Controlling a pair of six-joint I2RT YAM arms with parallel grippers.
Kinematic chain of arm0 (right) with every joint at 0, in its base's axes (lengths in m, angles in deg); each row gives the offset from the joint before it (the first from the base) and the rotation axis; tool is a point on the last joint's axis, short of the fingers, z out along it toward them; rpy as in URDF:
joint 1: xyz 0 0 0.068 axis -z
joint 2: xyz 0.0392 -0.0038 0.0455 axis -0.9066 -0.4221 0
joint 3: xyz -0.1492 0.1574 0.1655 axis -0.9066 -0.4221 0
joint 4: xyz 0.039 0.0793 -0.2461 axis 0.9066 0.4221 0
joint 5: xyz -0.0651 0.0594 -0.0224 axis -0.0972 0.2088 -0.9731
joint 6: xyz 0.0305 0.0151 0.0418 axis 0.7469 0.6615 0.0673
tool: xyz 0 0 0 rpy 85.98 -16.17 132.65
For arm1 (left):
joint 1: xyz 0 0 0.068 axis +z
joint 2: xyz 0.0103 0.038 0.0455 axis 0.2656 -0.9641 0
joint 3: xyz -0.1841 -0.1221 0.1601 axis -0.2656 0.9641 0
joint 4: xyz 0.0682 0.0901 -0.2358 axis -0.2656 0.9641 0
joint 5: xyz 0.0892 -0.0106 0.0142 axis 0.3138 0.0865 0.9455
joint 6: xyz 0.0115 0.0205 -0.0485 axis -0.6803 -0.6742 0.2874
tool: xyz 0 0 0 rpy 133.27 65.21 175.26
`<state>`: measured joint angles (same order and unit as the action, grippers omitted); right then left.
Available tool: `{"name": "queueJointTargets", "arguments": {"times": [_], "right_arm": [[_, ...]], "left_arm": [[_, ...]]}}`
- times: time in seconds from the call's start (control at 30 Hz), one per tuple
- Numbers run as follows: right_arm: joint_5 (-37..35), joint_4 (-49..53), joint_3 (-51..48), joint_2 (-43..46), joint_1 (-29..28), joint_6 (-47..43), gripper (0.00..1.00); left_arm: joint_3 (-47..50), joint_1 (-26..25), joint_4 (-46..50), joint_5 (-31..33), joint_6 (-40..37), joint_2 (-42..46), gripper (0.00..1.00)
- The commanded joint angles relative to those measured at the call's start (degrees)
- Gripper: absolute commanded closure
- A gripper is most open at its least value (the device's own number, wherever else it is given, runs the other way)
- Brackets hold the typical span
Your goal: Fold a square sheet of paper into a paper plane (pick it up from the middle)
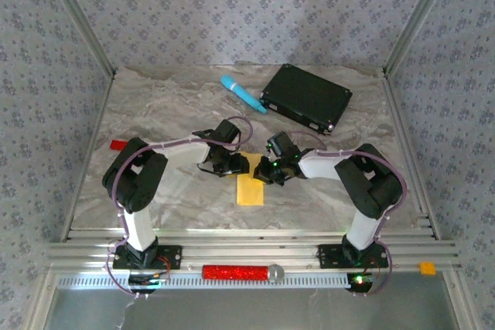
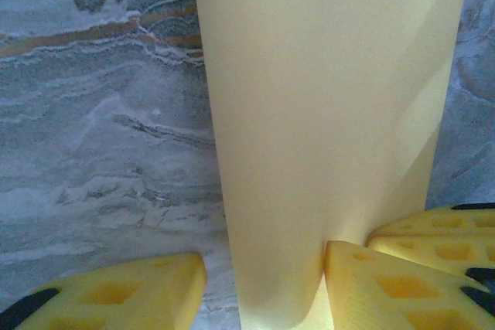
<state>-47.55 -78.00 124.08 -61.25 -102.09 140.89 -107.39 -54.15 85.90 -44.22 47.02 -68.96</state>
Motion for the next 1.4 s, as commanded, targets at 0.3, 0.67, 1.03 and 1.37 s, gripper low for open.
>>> {"name": "queueJointTargets", "arguments": {"times": [0.3,0.67,1.03,1.37], "right_arm": [[2.29,4.07,-9.8,-0.6,3.73,-5.61,1.0],[5.15,7.25,-11.76,1.81,8.73,-11.53,1.0],[3.87,6.77,-12.78,1.93,9.37,-10.1,1.0],[3.33,6.76,-13.13,2.07,9.32,-9.61,1.0]], "left_arm": [[1.37,0.61,-1.57,0.89,0.44,2.87,0.47],[2.46,1.92,-13.69,-15.87,7.18,8.57,0.84],[5.35,1.66,-24.97,-26.94,17.31,1.58,1.0],[7.84,0.9,-24.28,-25.28,17.91,-0.59,1.0]]}}
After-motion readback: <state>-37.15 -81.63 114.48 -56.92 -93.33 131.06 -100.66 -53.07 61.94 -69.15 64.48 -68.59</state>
